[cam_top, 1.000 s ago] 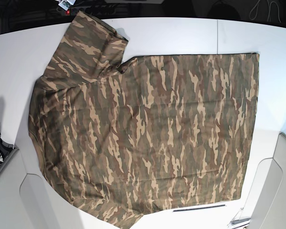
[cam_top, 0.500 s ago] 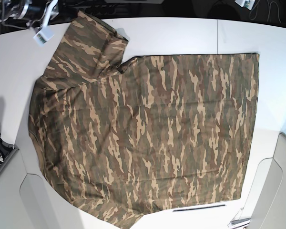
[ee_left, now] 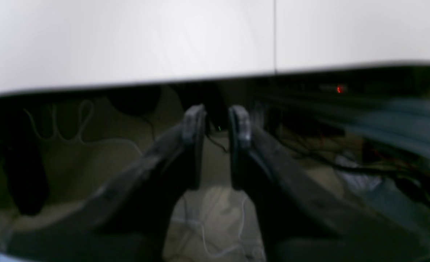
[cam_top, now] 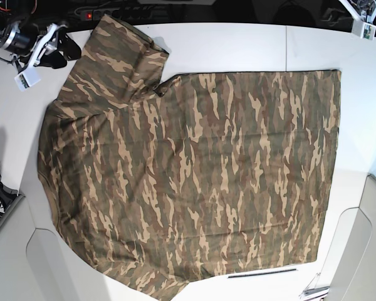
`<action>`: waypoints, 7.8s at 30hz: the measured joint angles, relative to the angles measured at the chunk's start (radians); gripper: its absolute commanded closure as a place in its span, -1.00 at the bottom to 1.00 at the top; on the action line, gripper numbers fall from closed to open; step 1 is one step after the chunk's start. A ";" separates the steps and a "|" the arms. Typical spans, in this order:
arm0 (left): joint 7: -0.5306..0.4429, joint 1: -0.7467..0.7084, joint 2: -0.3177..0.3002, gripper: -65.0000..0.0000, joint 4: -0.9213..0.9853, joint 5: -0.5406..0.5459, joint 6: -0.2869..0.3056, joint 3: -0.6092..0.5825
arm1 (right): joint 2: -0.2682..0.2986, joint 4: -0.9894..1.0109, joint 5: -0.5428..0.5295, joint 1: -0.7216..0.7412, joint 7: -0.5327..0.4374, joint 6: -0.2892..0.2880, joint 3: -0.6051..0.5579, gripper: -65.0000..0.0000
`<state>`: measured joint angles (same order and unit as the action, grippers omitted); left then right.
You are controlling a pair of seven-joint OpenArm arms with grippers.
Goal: Fold the T-shirt properly
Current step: 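Grasp the hem corners of the camouflage shirt with both grippers, then lift the hem with both grippers and fold it over toward the collar, then lay the folded hem down along the collar and release both grippers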
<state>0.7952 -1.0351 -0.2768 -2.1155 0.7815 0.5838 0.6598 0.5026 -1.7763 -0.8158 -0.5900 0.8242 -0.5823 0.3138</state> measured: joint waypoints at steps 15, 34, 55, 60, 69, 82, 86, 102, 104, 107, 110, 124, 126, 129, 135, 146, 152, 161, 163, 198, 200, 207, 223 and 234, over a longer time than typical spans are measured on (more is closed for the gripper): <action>-0.042 0.183 0.000 -0.29 0.015 -0.002 -0.046 0.002 | -0.196 0.138 -0.026 0.053 -0.027 -0.007 0.002 0.14; -0.063 0.443 -0.086 -0.42 0.417 0.020 -0.105 0.000 | -0.248 0.138 -0.026 0.059 -0.034 -0.010 0.000 0.14; -0.119 0.448 -0.074 0.56 0.446 0.076 -0.101 -0.137 | -0.248 0.145 -0.025 0.086 -0.012 0.000 0.000 1.00; -0.114 0.448 -0.078 1.00 0.446 0.074 -0.052 -0.139 | -0.248 0.128 0.009 0.087 -0.011 -0.001 0.000 1.00; -0.102 0.482 -0.081 1.00 0.332 0.169 0.039 -0.056 | -0.250 -0.069 0.010 0.132 0.001 0.000 0.098 1.00; -0.122 0.804 -0.074 1.00 0.476 0.027 -0.012 -0.064 | -0.253 0.087 0.177 0.624 -0.083 -0.017 0.109 1.00; -0.143 0.920 -0.074 1.00 0.572 0.008 -0.009 -0.067 | -0.254 0.236 0.180 0.797 -0.089 -0.020 0.088 1.00; -0.277 1.186 -0.106 1.00 0.874 -0.254 -0.063 -0.254 | -0.251 0.809 0.393 1.061 -0.264 0.002 -0.183 1.00; -0.277 1.187 -0.106 1.00 0.908 -0.254 -0.068 -0.257 | -0.251 0.822 0.397 1.055 -0.268 0.002 -0.190 1.00; -0.279 1.180 -0.105 1.00 0.942 -0.257 -0.079 -0.257 | -0.250 0.836 0.406 1.051 -0.267 0.002 -0.190 0.89; -0.274 1.183 -0.103 0.52 0.950 -0.254 -0.079 -0.257 | -0.251 0.837 0.406 1.047 -0.267 0.002 -0.190 0.05; -0.106 1.180 -0.108 0.10 0.949 -0.136 -0.057 -0.135 | -0.248 0.805 0.307 1.038 -0.026 0.006 0.092 -0.15; -0.087 1.170 -0.108 0.10 0.949 -0.117 -0.044 -0.116 | -0.245 0.779 0.285 1.023 -0.029 0.006 0.182 -0.15; -0.085 1.146 -0.108 0.10 0.949 -0.096 -0.030 -0.097 | -0.243 0.766 0.281 0.996 -0.029 0.009 0.288 -0.15; -0.085 1.129 -0.108 -0.02 0.949 -0.072 -0.030 -0.051 | -0.232 0.766 0.261 0.911 -0.053 0.012 0.381 -0.15; -0.102 1.104 -0.075 -0.08 0.949 -0.066 -0.022 -0.045 | -0.235 0.769 0.255 0.836 -0.132 0.013 0.383 -0.15; -0.139 1.102 -0.038 -0.08 0.949 -0.069 -0.017 -0.045 | -0.251 0.769 0.255 0.838 -0.182 0.013 0.345 -0.15; -0.216 1.104 -0.014 0.14 0.949 -0.125 -0.009 -0.114 | -0.300 0.769 0.328 0.840 -0.306 0.036 0.198 -0.14; -0.225 1.105 -0.014 0.51 0.949 -0.136 -0.007 -0.142 | -0.311 0.769 0.356 0.844 -0.324 0.036 0.171 0.02; -0.037 0.827 -0.109 1.00 0.543 -0.028 0.001 -0.079 | -0.300 0.261 0.221 0.486 -0.035 0.017 0.204 1.00; -0.039 0.784 -0.109 1.00 0.499 -0.022 0.005 -0.063 | -0.300 0.239 0.190 0.453 -0.014 0.018 0.204 1.00; -0.021 0.660 -0.109 1.00 0.405 0.025 0.004 -0.002 | -0.300 0.168 0.169 0.361 0.015 0.014 0.205 1.00; 0.019 0.453 -0.086 1.00 0.306 0.129 0.046 0.063 | -0.301 0.121 -0.001 0.218 0.138 0.010 0.363 1.00; 0.035 0.365 -0.006 1.00 0.151 0.131 0.095 0.066 | -0.301 0.120 -0.089 0.144 0.202 0.006 0.484 1.00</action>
<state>0.8303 -0.6701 -0.2825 -1.9648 0.9127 0.6788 0.7258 0.2020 -1.6562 -0.9043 -0.4458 1.0260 -0.5766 0.7982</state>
